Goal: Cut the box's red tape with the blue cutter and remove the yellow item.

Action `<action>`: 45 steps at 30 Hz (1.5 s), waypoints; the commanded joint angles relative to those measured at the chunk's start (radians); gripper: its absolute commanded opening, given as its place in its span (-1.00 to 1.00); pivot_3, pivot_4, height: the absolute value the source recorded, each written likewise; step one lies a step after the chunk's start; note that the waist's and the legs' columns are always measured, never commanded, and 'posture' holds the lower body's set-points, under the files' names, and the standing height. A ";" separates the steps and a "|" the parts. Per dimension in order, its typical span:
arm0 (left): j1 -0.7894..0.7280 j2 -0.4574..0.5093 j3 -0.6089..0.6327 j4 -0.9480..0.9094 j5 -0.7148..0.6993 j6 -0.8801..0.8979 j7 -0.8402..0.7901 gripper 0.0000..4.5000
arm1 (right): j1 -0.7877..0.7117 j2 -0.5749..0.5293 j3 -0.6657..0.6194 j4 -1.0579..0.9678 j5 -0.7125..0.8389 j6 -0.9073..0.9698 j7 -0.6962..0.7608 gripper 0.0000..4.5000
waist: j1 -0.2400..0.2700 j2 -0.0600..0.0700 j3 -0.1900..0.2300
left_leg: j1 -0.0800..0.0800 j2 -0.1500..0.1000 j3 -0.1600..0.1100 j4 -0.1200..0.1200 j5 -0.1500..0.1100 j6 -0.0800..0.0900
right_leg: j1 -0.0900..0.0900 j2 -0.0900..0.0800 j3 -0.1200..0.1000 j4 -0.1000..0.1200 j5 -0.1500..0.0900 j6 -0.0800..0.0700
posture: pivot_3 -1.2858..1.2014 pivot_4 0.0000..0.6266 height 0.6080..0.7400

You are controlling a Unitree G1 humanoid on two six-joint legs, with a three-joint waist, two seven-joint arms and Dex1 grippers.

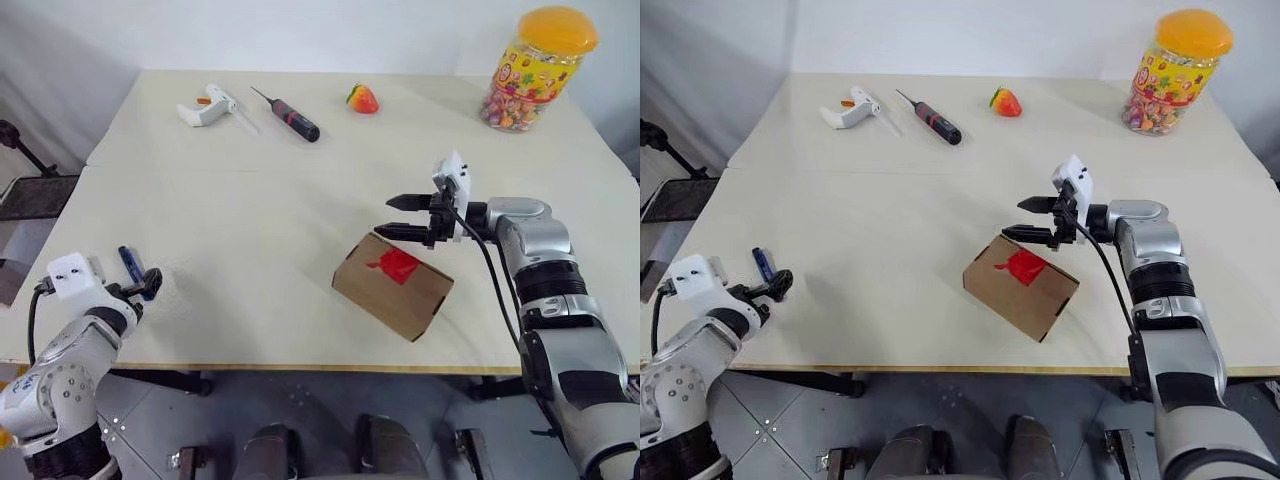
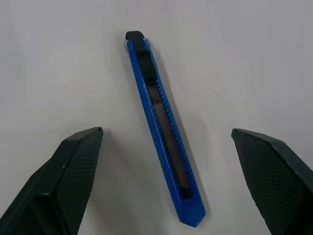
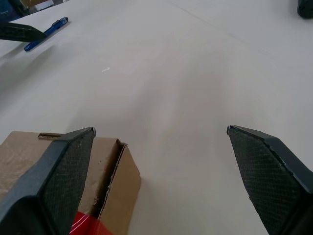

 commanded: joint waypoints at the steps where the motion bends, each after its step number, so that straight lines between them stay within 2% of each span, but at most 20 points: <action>1: 0.018 -0.043 0.006 0.000 0.011 0.135 0.044 0.99 | -0.011 -0.016 -0.026 -0.036 0.019 0.004 -0.009 1.00 | 0.000 0.001 -0.001 | 0.000 0.000 0.000 0.000 0.000 0.000 | 0.000 0.000 0.000 0.000 0.000 0.000 | 0.03 -0.52 1.00; 2: 0.016 -0.054 0.024 -0.024 0.018 0.174 0.066 0.99 | -0.012 -0.015 -0.027 -0.038 0.020 0.004 -0.012 1.00 | 0.000 0.001 -0.001 | 0.001 0.000 0.000 0.000 0.000 0.000 | 0.000 0.000 0.000 0.000 0.000 0.000 | 0.03 -0.52 1.00; 7: 0.011 -0.056 0.024 -0.069 0.088 0.304 0.094 0.50 | -0.008 -0.009 -0.021 -0.040 0.018 0.002 -0.018 1.00 | -0.002 0.002 -0.001 | 0.001 0.000 0.001 -0.001 0.000 0.000 | 0.000 0.000 0.000 0.000 0.000 0.000 | 0.03 -0.52 1.00; 11: -0.014 -0.078 0.035 -0.078 0.137 0.362 0.090 0.50 | -0.014 -0.005 -0.020 -0.035 0.017 0.001 -0.023 1.00 | -0.005 0.005 -0.003 | 0.002 0.000 0.002 -0.002 0.000 0.000 | 0.000 0.001 0.001 0.000 0.000 0.000 | 0.03 -0.52 1.00; 16: -0.035 -0.104 0.042 -0.074 0.197 0.359 0.070 0.00 | -0.017 -0.007 -0.022 -0.038 0.019 0.005 -0.025 1.00 | -0.011 0.007 -0.004 | 0.002 0.000 0.003 -0.002 0.000 -0.001 | 0.000 0.001 0.002 0.000 0.000 0.000 | 0.03 -0.52 1.00; 26: -0.055 -0.080 0.035 -0.014 0.273 0.311 -0.017 0.00 | -0.018 -0.013 -0.020 -0.041 0.017 0.010 -0.028 1.00 | -0.011 0.009 -0.006 | 0.003 0.000 0.003 -0.002 0.000 -0.001 | 0.000 0.000 0.002 0.000 0.000 0.000 | 0.03 -0.52 1.00; 29: -0.058 -0.055 0.030 0.022 0.293 0.277 -0.048 -0.24 | -0.018 -0.010 -0.018 -0.044 0.016 0.012 -0.030 1.00 | -0.009 0.011 -0.006 | 0.003 0.000 0.003 -0.002 0.002 -0.003 | 0.000 0.000 0.002 0.000 0.000 0.000 | 0.03 -0.52 1.00; 31: -0.060 -0.044 0.026 0.035 0.294 0.270 -0.074 -0.49 | -0.019 -0.009 -0.017 -0.046 0.017 0.017 -0.031 1.00 | -0.009 0.011 -0.006 | 0.003 0.001 0.003 -0.002 0.003 -0.003 | 0.000 0.000 0.002 0.000 0.000 0.000 | 0.03 -0.52 1.00; 38: -0.075 -0.033 0.026 0.052 0.330 0.260 -0.099 -0.49 | -0.027 -0.014 -0.016 -0.043 0.015 0.022 -0.031 1.00 | -0.004 0.011 -0.006 | 0.003 0.001 0.003 -0.002 0.004 -0.004 | -0.001 -0.001 0.008 0.003 0.000 0.000 | 0.03 -0.52 1.00; 39: -0.073 -0.030 0.023 0.052 0.331 0.260 -0.108 -0.65 | -0.029 -0.016 -0.017 -0.043 0.016 0.023 -0.030 1.00 | -0.004 0.011 -0.006 | 0.003 0.001 0.003 -0.002 0.004 -0.004 | -0.001 -0.001 0.010 0.003 0.000 0.000 | 0.03 -0.52 1.00; 40: -0.072 -0.029 0.021 0.051 0.331 0.256 -0.116 -0.70 | -0.030 -0.017 -0.018 -0.044 0.016 0.024 -0.030 1.00 | -0.003 0.011 -0.006 | 0.003 0.001 0.003 -0.002 0.004 -0.004 | -0.001 -0.001 0.011 0.003 0.000 0.000 | 0.03 -0.52 1.00; 45: -0.066 -0.023 0.018 0.042 0.340 0.261 -0.136 -0.70 | -0.030 -0.020 -0.019 -0.044 0.017 0.020 -0.027 1.00 | -0.001 0.011 -0.006 | 0.004 0.001 0.003 -0.002 0.004 -0.004 | -0.002 -0.001 0.012 0.004 0.000 0.000 | 0.03 -0.52 1.00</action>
